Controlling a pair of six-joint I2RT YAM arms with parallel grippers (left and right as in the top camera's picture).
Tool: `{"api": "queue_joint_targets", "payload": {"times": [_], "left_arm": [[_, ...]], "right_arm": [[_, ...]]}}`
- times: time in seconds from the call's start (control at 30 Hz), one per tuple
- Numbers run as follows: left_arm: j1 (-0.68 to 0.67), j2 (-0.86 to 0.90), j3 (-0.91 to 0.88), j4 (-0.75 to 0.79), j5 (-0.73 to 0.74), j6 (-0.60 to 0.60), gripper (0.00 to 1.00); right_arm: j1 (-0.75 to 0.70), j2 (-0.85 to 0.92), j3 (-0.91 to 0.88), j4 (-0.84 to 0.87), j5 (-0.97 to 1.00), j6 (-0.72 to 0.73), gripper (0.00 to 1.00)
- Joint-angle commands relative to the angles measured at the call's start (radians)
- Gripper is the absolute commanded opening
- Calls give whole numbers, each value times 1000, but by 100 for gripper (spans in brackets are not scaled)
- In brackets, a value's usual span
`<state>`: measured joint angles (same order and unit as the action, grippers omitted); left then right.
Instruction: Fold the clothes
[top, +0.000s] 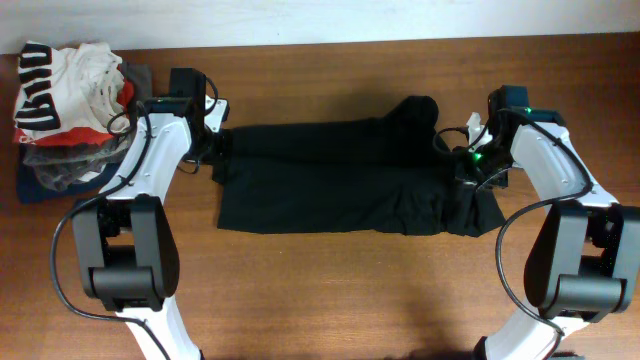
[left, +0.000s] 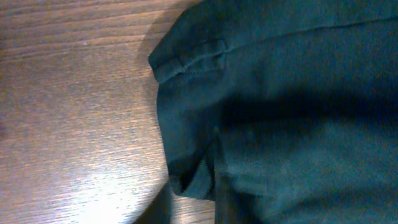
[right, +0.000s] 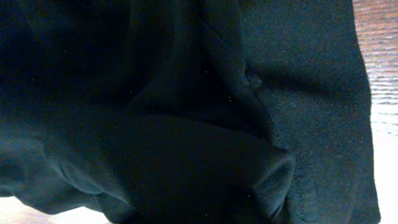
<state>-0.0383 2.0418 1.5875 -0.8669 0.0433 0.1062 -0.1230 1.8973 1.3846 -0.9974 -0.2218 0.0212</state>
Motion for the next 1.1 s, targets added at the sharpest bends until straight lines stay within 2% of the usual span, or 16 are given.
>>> {"api": "queue_joint_targets", "payload": {"times": [0.0,0.07,0.3,0.4,0.47,0.8,1.07], "left_arm": [[2,8,-3,3,-6,0,52],[2,7,2,-2,-6,-1,63],[2,7,152,-101,6,0,86],[2,7,236,-91,47,1,87],[2,7,269,-39,95,21,87],[8,142,274,31,99,24,87],[8,249,274,30,100,30,87]], "right_arm": [[-10,6,11,-10,-10,-6,88],[-10,0,29,-34,-34,-6,91],[-7,-29,241,-176,-40,-7,90],[-7,-29,342,-192,-40,-16,89],[-7,-28,389,-174,-40,-18,84],[-7,-21,394,-73,-40,-58,75],[-7,-21,394,-53,-37,-78,73]]}}
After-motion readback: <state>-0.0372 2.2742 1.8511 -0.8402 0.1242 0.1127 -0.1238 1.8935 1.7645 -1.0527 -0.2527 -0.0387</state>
